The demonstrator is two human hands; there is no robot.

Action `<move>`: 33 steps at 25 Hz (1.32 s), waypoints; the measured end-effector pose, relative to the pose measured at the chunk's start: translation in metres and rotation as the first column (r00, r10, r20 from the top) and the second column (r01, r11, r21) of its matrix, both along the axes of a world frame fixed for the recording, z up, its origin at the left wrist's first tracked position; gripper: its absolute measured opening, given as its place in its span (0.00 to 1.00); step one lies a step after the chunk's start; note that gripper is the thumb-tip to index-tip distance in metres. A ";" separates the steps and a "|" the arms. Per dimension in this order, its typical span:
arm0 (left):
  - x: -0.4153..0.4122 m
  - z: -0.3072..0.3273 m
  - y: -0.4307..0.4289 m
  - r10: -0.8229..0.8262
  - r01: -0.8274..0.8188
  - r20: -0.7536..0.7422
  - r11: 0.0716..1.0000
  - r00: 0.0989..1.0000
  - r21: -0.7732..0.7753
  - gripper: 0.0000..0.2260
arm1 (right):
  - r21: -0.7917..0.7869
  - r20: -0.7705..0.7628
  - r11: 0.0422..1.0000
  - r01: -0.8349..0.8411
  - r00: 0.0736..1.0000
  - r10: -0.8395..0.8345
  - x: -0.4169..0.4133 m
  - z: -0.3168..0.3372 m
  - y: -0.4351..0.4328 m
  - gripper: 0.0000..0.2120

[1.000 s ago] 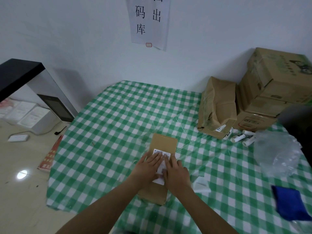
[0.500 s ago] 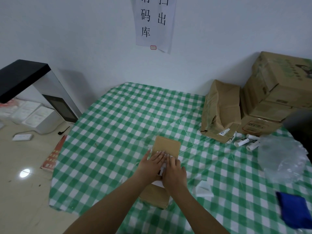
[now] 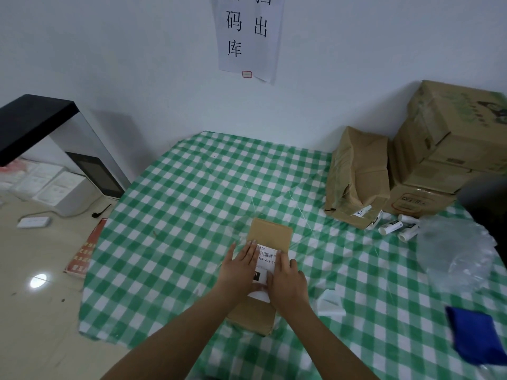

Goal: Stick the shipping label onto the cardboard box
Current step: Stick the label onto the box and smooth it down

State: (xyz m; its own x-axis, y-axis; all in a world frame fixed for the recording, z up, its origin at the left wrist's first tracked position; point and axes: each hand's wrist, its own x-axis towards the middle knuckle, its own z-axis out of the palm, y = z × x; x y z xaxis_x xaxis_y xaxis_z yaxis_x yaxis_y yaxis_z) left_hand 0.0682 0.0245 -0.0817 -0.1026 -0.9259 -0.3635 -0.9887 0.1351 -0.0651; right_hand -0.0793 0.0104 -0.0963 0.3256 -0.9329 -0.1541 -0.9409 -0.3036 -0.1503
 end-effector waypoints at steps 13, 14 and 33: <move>0.017 -0.025 0.029 -0.015 -0.001 -0.220 0.998 0.975 -0.069 0.35 | 0.029 0.046 0.998 -0.063 0.997 0.062 -0.020 -0.004 0.015 0.30; 0.019 -0.024 0.031 -0.031 0.012 -0.226 0.996 0.974 -0.088 0.35 | 0.065 0.061 0.995 -0.077 0.995 0.073 -0.021 -0.002 0.015 0.29; 0.040 -0.026 0.055 -0.208 0.167 -0.198 0.964 0.958 -0.207 0.26 | 0.307 0.340 0.900 -0.310 0.919 0.200 -0.050 0.008 -0.003 0.20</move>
State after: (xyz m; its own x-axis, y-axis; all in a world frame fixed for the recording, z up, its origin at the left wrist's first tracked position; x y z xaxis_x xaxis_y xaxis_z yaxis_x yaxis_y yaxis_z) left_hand 0.1083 0.0799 -0.1076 -0.3377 -0.9313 -0.1366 -0.9397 0.3254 0.1052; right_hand -0.1292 0.0077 -0.0885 0.6260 -0.7143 -0.3129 -0.7335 -0.4031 -0.5472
